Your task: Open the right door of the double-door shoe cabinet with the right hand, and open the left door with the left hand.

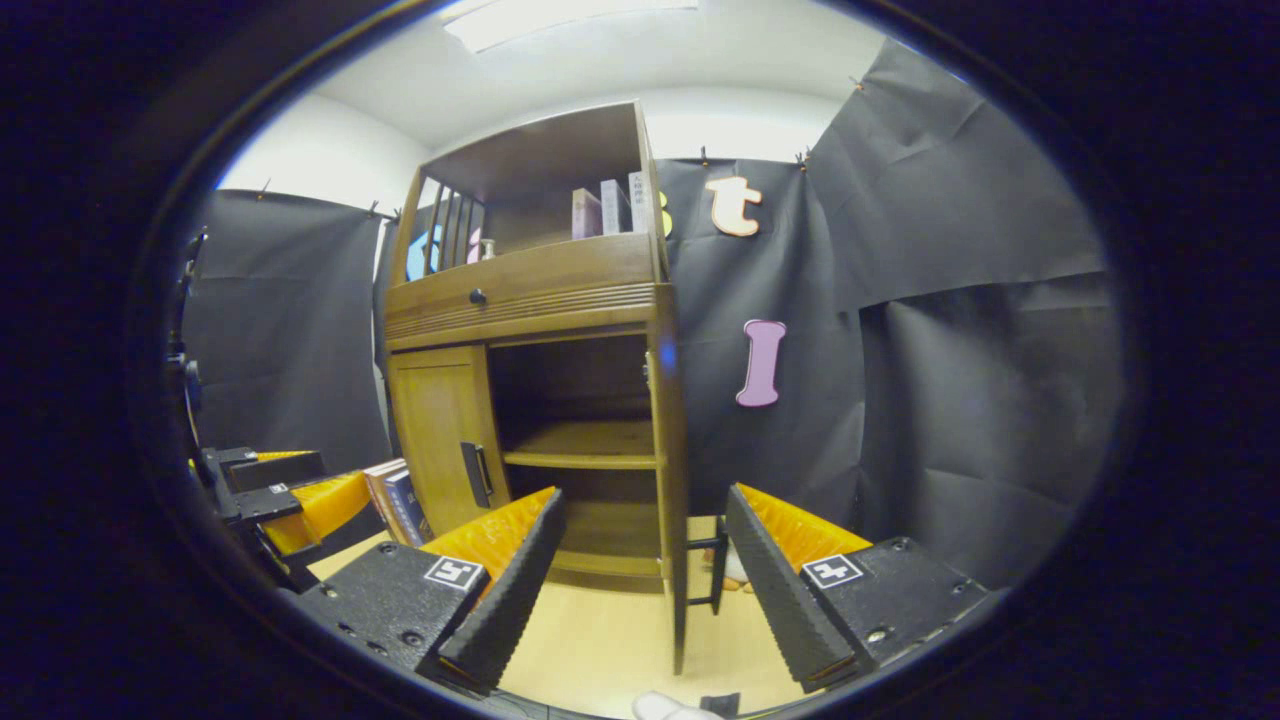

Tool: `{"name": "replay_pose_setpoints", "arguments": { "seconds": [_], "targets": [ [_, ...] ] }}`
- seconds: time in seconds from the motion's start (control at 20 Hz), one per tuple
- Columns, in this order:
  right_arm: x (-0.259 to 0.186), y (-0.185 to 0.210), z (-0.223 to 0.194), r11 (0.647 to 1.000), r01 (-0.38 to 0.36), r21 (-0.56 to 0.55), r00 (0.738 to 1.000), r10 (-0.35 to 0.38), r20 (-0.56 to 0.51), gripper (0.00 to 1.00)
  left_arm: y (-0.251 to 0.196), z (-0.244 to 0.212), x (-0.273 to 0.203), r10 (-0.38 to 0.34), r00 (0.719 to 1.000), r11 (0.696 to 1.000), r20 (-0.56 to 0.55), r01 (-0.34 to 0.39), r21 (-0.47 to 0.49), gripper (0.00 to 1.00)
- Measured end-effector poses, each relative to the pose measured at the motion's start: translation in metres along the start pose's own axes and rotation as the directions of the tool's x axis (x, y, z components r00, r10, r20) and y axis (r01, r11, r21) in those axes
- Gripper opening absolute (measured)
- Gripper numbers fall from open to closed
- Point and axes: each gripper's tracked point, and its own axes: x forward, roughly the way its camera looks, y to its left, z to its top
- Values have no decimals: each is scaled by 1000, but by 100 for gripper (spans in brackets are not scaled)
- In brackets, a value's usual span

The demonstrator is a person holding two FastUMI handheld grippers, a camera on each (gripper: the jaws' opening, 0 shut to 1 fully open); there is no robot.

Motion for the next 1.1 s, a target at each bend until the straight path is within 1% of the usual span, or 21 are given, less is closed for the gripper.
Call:
{"name": "replay_pose_setpoints", "arguments": {
  "seconds": [0.15, 0.25, 0.35, 0.45, 0.6, 0.75, 0.95, 1.1],
  "targets": [
    [7, 32, -7, 1000, 14, -2, 1000, -14, -14, 99, 29, -7, 13, -3, 1000, 1000, 1, 3, 5, 96],
    [12, 51, -15, 1000, 27, -9, 999, -28, -38, 99, 43, -17, 30, -18, 1000, 1000, -3, 18, 12, 96],
    [15, 62, -15, 999, 52, -10, 998, -53, -46, 100, 50, -28, 51, -44, 999, 999, -2, 44, 13, 96],
    [17, 70, -15, 996, 88, -28, 995, -89, -48, 100, 54, -28, 76, -62, 998, 998, 16, 61, 16, 96],
    [16, 80, -16, 990, 129, -55, 989, -132, -60, 100, 55, -39, 123, -91, 995, 996, 46, 90, 8, 96],
    [12, 76, -15, 978, 192, -77, 978, -197, -61, 99, 52, -52, 166, -112, 993, 994, 39, 112, -4, 96],
    [4, 65, -19, 956, 279, -89, 955, -286, -79, 100, 53, -73, 227, -114, 993, 993, 5, 115, -23, 96],
    [-6, 51, -25, 936, 336, -110, 934, -346, -93, 100, 51, -88, 253, -115, 993, 993, -24, 114, -21, 96]
  ]
}}
